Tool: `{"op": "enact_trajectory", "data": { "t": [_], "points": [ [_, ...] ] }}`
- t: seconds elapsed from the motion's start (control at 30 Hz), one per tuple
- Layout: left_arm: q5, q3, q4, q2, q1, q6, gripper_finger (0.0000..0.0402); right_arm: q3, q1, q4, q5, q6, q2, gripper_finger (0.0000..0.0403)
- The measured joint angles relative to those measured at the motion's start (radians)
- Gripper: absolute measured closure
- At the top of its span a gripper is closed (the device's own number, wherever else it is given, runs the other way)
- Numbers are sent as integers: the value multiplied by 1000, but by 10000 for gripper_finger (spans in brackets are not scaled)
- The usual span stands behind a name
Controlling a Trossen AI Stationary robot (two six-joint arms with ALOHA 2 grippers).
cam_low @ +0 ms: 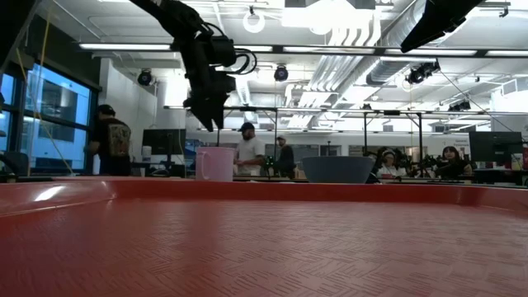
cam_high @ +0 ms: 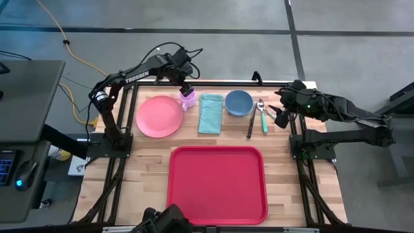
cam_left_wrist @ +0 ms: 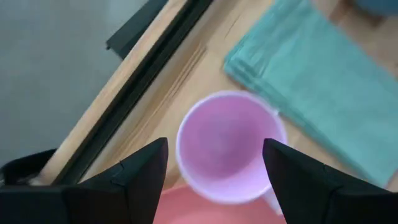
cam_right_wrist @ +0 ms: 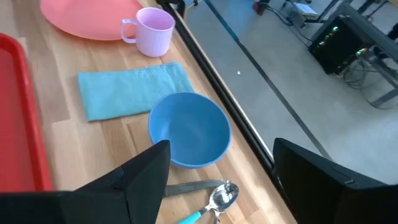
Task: Set up tray
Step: Put the light pink mug on the red tray
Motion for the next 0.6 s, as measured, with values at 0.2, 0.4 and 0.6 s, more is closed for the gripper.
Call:
{"op": "enact_trajectory", "data": {
  "t": [0.2,0.4,0.6],
  "points": [
    [-18,0,-19,65,2,-21,108,0,0,0,-34,-4,0,137],
    [-116,0,-25,108,5,-21,108,0,0,0,-46,-7,0,137],
    [-127,0,-22,111,17,-12,108,0,0,0,-58,-1,0,137]
  ]
}}
